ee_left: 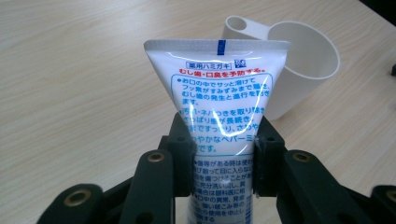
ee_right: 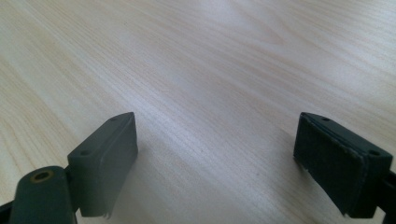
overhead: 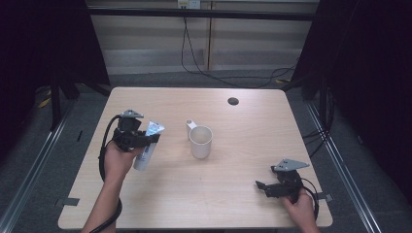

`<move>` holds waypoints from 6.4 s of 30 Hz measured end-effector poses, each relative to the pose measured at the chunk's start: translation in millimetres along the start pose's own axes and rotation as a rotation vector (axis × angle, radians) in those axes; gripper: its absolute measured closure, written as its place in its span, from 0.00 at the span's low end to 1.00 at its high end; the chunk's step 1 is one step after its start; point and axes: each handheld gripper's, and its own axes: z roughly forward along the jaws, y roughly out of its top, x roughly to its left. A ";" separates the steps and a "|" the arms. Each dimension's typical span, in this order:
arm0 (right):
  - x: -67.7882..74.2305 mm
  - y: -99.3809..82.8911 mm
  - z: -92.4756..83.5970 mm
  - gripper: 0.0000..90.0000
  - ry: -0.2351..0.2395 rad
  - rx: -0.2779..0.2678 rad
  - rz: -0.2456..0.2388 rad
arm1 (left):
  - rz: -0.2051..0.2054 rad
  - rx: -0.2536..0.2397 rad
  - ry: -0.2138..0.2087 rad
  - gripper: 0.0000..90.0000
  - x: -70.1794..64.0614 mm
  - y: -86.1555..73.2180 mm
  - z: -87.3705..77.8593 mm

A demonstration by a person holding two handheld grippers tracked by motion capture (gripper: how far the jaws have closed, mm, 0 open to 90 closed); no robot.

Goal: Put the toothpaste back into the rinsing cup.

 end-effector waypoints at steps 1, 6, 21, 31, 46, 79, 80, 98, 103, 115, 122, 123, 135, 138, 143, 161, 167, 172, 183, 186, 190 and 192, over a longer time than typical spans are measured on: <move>0.0 0.0 0.0 0.15 0.000 0.000 0.000 | 0.005 -0.010 -0.002 0.75 -2.4 1.4 -0.4; 0.0 0.0 0.0 0.15 0.000 0.000 0.000 | 0.007 -0.033 -0.012 0.75 -5.6 4.1 -1.5; 0.0 0.0 0.0 0.15 0.000 0.000 0.000 | 0.006 -0.127 -0.038 0.74 -18.5 15.9 -3.0; 0.0 0.1 0.0 0.15 0.000 0.000 0.000 | 0.013 -0.155 -0.044 0.74 -24.3 23.0 -3.1; 0.1 0.0 0.0 0.15 0.000 0.000 0.000 | 0.014 -0.210 -0.072 0.74 -35.1 35.8 -2.2; 0.1 0.1 0.0 0.15 0.000 0.000 0.001 | 0.034 -0.286 -0.098 0.74 -62.1 60.2 17.9; 0.1 0.1 0.0 0.15 0.000 0.000 0.001 | 0.033 -0.288 -0.100 0.74 -62.6 60.9 18.6; 0.1 0.1 0.0 0.15 0.000 0.000 0.001 | 0.024 -0.331 -0.096 0.73 -71.5 70.2 30.7; 0.1 0.1 0.0 0.15 0.000 0.000 0.001 | 0.025 -0.340 -0.098 0.73 -75.2 74.2 34.9; 0.1 0.0 0.1 0.15 -0.001 0.000 0.000 | 0.023 -0.351 -0.084 0.73 -79.9 77.4 47.9; 0.1 0.0 0.1 0.15 0.000 0.000 0.000 | 0.014 -0.363 -0.080 0.73 -81.4 77.3 52.7; 0.1 0.0 0.1 0.15 0.000 -0.001 0.000 | 0.018 -0.361 -0.080 0.73 -81.1 77.5 53.9; 0.1 0.0 0.1 0.15 0.000 -0.001 0.000 | 0.018 -0.362 -0.076 0.72 -82.7 80.3 64.4; 0.1 0.0 0.1 0.15 0.000 -0.001 0.000 | 0.016 -0.364 -0.074 0.72 -82.2 80.0 66.7; 0.1 0.0 0.1 0.15 0.000 -0.001 0.000 | 0.012 -0.364 -0.072 0.71 -80.3 78.0 71.7; 0.1 0.0 0.1 0.15 0.000 -0.001 0.001 | 0.006 -0.338 -0.058 0.67 -79.0 66.6 83.1; 0.1 0.1 0.1 0.15 0.000 -0.001 0.001 | 0.015 -0.330 -0.052 0.66 -79.9 62.4 84.1; 0.1 0.1 0.0 0.15 0.000 0.000 0.001 | 0.019 -0.313 -0.042 0.66 -79.5 57.2 86.5; 0.1 0.1 0.0 0.15 0.000 0.000 0.001 | 0.036 -0.287 -0.019 0.63 -80.6 49.2 88.7; 0.1 0.1 0.0 0.15 0.000 0.000 0.001 | 0.034 -0.285 -0.017 0.63 -81.2 47.8 89.7; 0.1 0.1 0.0 0.15 0.000 0.000 0.001 | 0.036 -0.281 -0.018 0.63 -81.1 45.7 90.5; 0.1 0.1 0.1 0.15 0.000 0.000 0.001 | 0.035 -0.280 -0.017 0.62 -81.2 44.4 90.9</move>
